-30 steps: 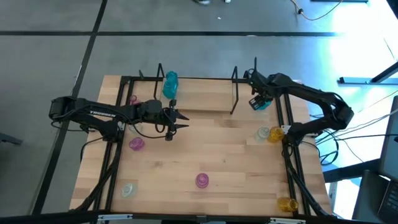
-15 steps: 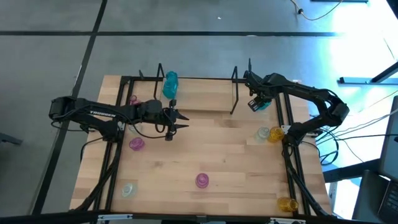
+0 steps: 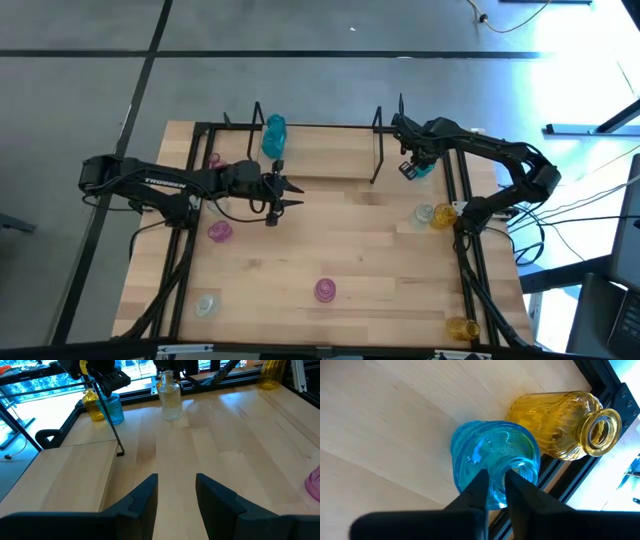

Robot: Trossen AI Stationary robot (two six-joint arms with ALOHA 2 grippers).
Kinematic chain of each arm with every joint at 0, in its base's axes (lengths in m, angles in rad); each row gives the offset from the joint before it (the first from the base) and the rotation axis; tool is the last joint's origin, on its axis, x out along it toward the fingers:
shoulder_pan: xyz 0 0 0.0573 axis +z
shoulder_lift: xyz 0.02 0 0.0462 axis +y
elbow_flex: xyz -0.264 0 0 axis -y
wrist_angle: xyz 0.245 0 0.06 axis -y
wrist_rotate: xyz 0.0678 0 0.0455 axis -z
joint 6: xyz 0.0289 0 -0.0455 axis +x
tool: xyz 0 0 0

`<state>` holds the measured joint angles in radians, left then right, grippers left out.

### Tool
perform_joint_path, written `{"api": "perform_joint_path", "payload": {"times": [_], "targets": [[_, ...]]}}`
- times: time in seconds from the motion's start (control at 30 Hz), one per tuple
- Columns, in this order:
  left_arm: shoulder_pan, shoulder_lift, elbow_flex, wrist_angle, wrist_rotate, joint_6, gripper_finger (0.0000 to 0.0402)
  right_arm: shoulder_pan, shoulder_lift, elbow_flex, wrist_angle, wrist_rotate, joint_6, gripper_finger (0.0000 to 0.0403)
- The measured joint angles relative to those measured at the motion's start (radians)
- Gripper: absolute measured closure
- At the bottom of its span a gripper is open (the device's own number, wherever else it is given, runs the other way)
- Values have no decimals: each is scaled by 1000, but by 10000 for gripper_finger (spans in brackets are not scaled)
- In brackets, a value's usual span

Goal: Sort vases onto shelf
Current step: Put the blue vase on the shelf aligned with the other blue vases

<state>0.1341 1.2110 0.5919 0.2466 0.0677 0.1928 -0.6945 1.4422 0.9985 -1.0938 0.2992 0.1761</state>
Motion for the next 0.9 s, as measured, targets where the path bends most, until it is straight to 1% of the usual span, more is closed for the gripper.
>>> {"api": "perform_joint_path", "payload": {"times": [0.17,0.27,0.37,0.57,0.83,0.9], "targets": [[0,0,0,0,0,0,276,0,0,0,-1,3,-48,395],[0,0,0,0,0,0,276,1,-1,0,-3,2,-58,396],[0,0,0,0,0,0,276,29,-12,0,-14,-4,-59,396],[0,0,0,0,0,0,276,144,-58,45,-55,-10,-31,399],[0,0,0,0,0,-1,276,337,-65,130,-144,-8,38,400],[0,0,0,0,0,-1,276,385,-65,141,-150,-27,57,401]]}}
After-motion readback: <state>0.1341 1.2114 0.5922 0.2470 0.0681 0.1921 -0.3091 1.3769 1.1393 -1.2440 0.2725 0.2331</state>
